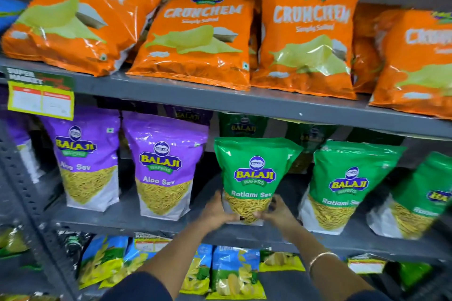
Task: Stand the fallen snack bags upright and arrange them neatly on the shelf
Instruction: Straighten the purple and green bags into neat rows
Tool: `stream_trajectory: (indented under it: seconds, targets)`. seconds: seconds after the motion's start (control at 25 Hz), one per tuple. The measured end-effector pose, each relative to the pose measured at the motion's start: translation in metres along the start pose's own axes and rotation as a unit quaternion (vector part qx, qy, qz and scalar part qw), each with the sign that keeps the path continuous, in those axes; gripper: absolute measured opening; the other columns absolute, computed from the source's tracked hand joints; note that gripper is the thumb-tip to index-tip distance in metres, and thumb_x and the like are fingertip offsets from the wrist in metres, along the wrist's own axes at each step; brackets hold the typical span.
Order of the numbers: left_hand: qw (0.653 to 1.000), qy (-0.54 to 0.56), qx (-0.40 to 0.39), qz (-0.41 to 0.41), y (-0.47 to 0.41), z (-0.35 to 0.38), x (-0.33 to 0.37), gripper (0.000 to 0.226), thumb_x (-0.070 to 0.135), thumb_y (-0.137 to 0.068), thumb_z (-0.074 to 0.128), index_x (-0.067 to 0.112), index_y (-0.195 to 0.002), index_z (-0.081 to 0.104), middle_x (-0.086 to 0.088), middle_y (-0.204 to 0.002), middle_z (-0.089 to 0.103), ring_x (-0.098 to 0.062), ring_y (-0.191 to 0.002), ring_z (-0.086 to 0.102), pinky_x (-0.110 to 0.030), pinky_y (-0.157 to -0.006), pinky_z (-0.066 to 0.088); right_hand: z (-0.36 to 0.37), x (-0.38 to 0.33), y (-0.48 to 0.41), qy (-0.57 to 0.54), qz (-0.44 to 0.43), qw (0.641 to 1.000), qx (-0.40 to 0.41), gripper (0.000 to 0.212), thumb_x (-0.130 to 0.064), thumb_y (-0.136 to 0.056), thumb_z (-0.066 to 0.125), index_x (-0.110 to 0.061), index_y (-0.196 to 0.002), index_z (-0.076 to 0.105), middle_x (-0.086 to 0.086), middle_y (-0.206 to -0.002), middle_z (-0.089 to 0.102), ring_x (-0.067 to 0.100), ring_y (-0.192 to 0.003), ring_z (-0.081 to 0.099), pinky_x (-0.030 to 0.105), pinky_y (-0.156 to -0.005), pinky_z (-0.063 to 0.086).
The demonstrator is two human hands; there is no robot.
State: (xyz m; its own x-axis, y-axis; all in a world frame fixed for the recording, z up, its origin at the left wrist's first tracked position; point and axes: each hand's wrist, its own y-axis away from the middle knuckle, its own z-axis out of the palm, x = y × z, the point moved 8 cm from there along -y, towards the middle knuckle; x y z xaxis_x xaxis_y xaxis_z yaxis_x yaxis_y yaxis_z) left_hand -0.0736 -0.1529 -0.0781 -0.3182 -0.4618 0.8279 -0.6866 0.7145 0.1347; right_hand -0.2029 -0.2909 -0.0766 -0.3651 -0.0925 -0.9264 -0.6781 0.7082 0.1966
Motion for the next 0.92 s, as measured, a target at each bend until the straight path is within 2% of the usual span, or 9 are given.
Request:
stream_trajectory:
  seconds: [0.08,0.2,0.32,0.4,0.48,0.56,0.68,0.8,0.92]
  targets:
    - [0.999,0.01,0.032,0.005,-0.001,-0.004,0.009,0.088,0.023,-0.067,0.079,0.007,-0.138,0.029,-0.011,-0.143,0.044,-0.026,-0.132,0.043,-0.032,-0.104,0.038,0.014,-0.003,0.001,-0.024,-0.011,1.0,-0.005,0.061,0.0,-0.066,0.079,-0.01,-0.11,0.039,0.008,-0.105,0.058,0.026,-0.107,0.053,0.036,-0.086,0.045]
    - [0.998,0.029,0.058,0.004,-0.002,-0.012,0.007,0.085,0.018,-0.066,0.081,0.004,-0.134,0.032,-0.014,-0.139,0.05,-0.027,-0.129,0.047,-0.033,-0.103,0.039,0.018,-0.022,0.01,-0.077,-0.036,0.996,0.012,0.097,-0.021,-0.053,0.088,-0.005,-0.13,0.03,0.016,-0.132,0.049,0.025,-0.12,0.048,0.039,-0.102,0.042]
    - [0.998,0.039,0.052,-0.003,-0.004,-0.012,0.004,0.083,0.013,-0.067,0.08,0.001,-0.133,0.032,-0.015,-0.138,0.051,-0.027,-0.128,0.048,-0.034,-0.104,0.04,-0.032,-0.094,0.038,-0.145,-0.168,0.947,0.233,0.108,-0.035,-0.058,0.084,-0.006,-0.142,0.023,0.015,-0.146,0.034,0.026,-0.136,0.034,0.036,-0.114,0.027]
    - [0.997,0.043,0.062,0.001,-0.002,-0.014,0.007,0.08,0.011,-0.068,0.079,-0.001,-0.132,0.033,-0.016,-0.137,0.052,-0.026,-0.127,0.049,-0.033,-0.103,0.04,-0.056,-0.165,0.065,0.039,-0.254,0.902,0.347,0.083,-0.039,-0.07,0.074,-0.001,-0.134,0.038,0.019,-0.137,0.044,0.031,-0.13,0.037,0.037,-0.111,0.027]
    - [0.996,0.046,0.073,-0.003,0.001,-0.014,0.007,0.077,0.01,-0.069,0.078,0.0,-0.131,0.035,-0.016,-0.135,0.054,-0.026,-0.125,0.051,-0.032,-0.101,0.04,-0.044,-0.22,0.062,0.338,-0.277,0.856,0.276,0.057,-0.044,-0.078,0.064,-0.007,-0.12,0.056,0.017,-0.123,0.06,0.032,-0.121,0.047,0.043,-0.108,0.027]
    - [0.996,0.054,0.073,-0.007,0.001,-0.013,0.006,0.077,0.01,-0.069,0.078,0.001,-0.132,0.034,-0.016,-0.135,0.054,-0.027,-0.125,0.051,-0.035,-0.103,0.041,-0.025,-0.235,0.053,0.48,-0.248,0.829,0.147,0.036,-0.035,-0.085,0.059,-0.016,-0.115,0.063,0.013,-0.118,0.066,0.031,-0.117,0.053,0.044,-0.107,0.027]
    - [0.996,0.061,0.06,-0.01,0.004,-0.012,0.009,0.076,0.01,-0.071,0.077,0.002,-0.133,0.033,-0.017,-0.137,0.053,-0.028,-0.126,0.05,-0.039,-0.107,0.04,-0.019,-0.239,0.054,0.514,-0.245,0.809,0.147,0.031,-0.03,-0.086,0.058,-0.016,-0.113,0.065,0.013,-0.115,0.068,0.031,-0.114,0.055,0.041,-0.103,0.031]
    - [0.998,-0.009,0.03,-0.06,0.006,-0.012,0.009,0.09,0.021,-0.07,0.078,0.0,-0.137,0.022,-0.02,-0.143,0.04,-0.031,-0.133,0.04,-0.039,-0.108,0.038,-0.029,-0.232,0.085,0.487,-0.4,0.719,0.292,0.034,-0.037,-0.077,0.062,-0.014,-0.102,0.062,0.01,-0.099,0.067,0.028,-0.1,0.053,0.039,-0.089,0.038]
    - [0.955,-0.188,-0.081,-0.214,0.019,-0.004,-0.005,0.07,0.036,-0.077,0.069,0.003,-0.129,0.035,-0.015,-0.124,0.046,-0.026,-0.12,0.05,-0.039,-0.106,0.043,-0.03,-0.165,0.112,0.479,-0.529,0.668,0.211,0.024,-0.035,-0.078,0.055,-0.012,-0.082,0.053,0.008,-0.079,0.059,0.022,-0.08,0.044,0.029,-0.068,0.037]
